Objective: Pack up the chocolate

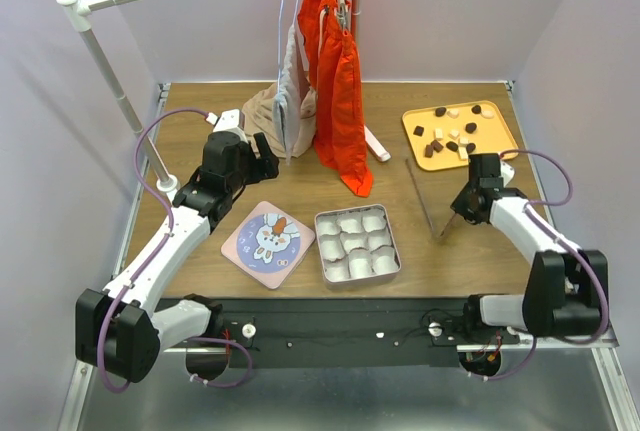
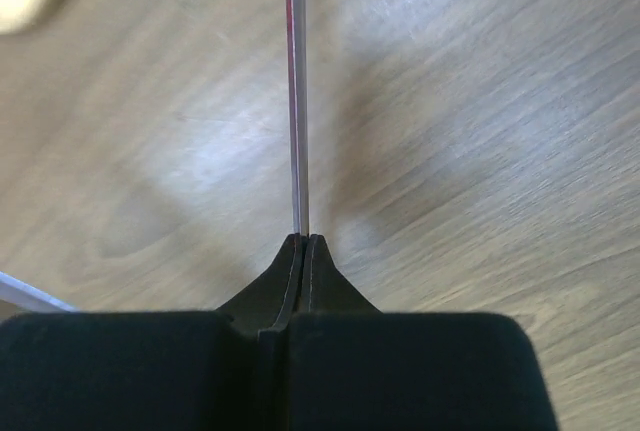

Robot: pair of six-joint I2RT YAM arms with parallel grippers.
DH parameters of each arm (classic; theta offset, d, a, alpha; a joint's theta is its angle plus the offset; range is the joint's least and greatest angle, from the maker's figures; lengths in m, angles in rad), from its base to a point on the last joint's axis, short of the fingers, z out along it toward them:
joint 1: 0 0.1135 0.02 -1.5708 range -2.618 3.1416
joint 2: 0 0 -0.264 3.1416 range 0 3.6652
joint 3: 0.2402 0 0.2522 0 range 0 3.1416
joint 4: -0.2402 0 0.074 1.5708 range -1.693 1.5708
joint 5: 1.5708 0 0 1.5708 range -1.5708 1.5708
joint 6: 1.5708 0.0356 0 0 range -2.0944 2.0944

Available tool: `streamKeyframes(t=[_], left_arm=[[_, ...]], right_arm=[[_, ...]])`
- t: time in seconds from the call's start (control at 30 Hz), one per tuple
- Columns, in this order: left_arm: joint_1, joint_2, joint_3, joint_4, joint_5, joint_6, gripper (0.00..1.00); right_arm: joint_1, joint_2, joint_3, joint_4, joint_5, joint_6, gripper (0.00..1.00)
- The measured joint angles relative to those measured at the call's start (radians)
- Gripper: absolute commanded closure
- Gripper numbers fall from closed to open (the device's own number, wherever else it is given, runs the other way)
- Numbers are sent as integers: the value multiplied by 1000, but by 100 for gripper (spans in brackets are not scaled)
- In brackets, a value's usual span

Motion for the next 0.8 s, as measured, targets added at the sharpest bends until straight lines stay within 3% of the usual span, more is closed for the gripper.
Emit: streamKeyframes(t=[0.23, 0.47, 0.6, 0.67, 0.8], left_arm=[[0, -2, 0, 0, 2, -5, 15], [0, -2, 0, -2, 11, -8, 15], [0, -2, 0, -3, 14, -8, 15], [0, -2, 0, -4, 14, -7, 15], [0, -2, 0, -4, 14, -7, 15]], right_arm=[[0, -174, -30, 10, 63, 103, 99], [-1, -72, -53, 12, 157, 290, 99], [-1, 10, -50, 13, 175, 344, 11], [-1, 19, -48, 16, 176, 347, 0], [-1, -3, -46, 23, 175, 329, 0]])
